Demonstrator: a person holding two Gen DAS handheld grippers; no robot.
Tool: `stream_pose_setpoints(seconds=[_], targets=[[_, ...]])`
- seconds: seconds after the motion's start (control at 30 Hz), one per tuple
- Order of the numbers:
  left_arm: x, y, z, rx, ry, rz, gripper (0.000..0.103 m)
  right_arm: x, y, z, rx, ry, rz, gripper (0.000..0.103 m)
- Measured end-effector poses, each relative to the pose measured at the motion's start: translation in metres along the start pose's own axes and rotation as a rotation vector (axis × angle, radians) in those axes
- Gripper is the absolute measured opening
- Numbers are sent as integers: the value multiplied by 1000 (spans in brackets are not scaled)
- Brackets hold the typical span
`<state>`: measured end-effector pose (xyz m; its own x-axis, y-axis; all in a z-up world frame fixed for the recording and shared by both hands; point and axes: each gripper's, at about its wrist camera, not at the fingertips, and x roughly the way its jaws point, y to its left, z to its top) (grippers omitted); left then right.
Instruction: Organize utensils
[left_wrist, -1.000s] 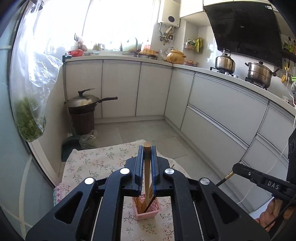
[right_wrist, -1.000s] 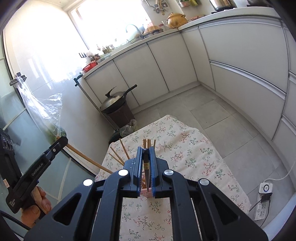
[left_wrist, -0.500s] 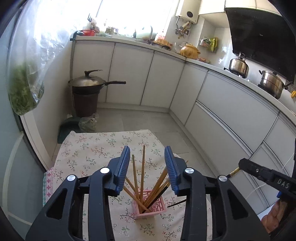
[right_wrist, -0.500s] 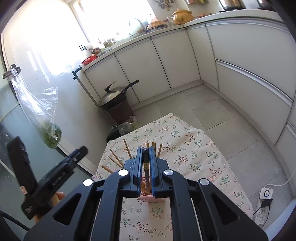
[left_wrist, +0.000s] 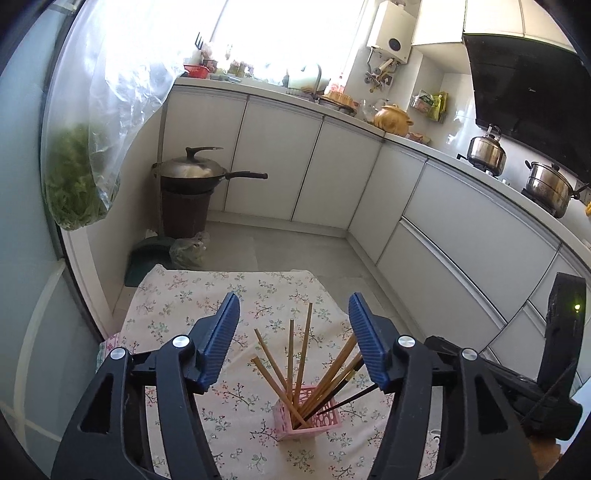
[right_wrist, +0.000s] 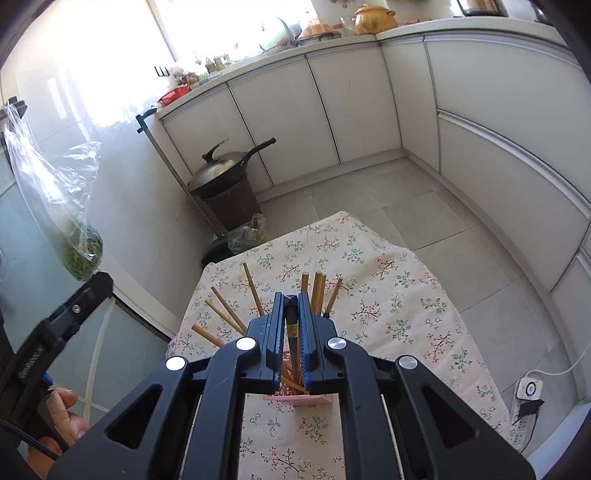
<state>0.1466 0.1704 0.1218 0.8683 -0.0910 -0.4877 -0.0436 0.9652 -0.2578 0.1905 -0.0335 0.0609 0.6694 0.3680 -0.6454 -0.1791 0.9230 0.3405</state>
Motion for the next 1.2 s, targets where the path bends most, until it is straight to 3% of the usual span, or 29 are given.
stream_pose_setpoints(seconds=[0.2, 0.43, 0.57, 0.8, 0.9, 1.1, 1.17, 1.2], targets=[[2, 6, -2, -5, 18, 15, 60, 24, 4, -3, 5, 23, 4, 13], [-8, -14, -8, 52, 3, 33, 68, -14, 11, -3, -75, -53, -48, 14], [-18, -30, -13, 88, -25, 44, 77, -30, 8, -7, -77, -68, -57, 26], [-32, -41, -24, 120, -41, 69, 89, -55, 2, -23, -83, -92, -72, 33], [-36, -43, -30, 127, -34, 84, 95, -66, -2, -31, -79, -109, -76, 43], [-47, -52, -50, 164, -38, 132, 96, -82, -18, -51, -43, -143, -99, 69], [-51, -55, -56, 171, -61, 139, 96, -87, -27, -57, -14, -160, -118, 82], [-54, -57, -59, 171, -86, 139, 96, -90, -31, -60, -2, -174, -127, 85]])
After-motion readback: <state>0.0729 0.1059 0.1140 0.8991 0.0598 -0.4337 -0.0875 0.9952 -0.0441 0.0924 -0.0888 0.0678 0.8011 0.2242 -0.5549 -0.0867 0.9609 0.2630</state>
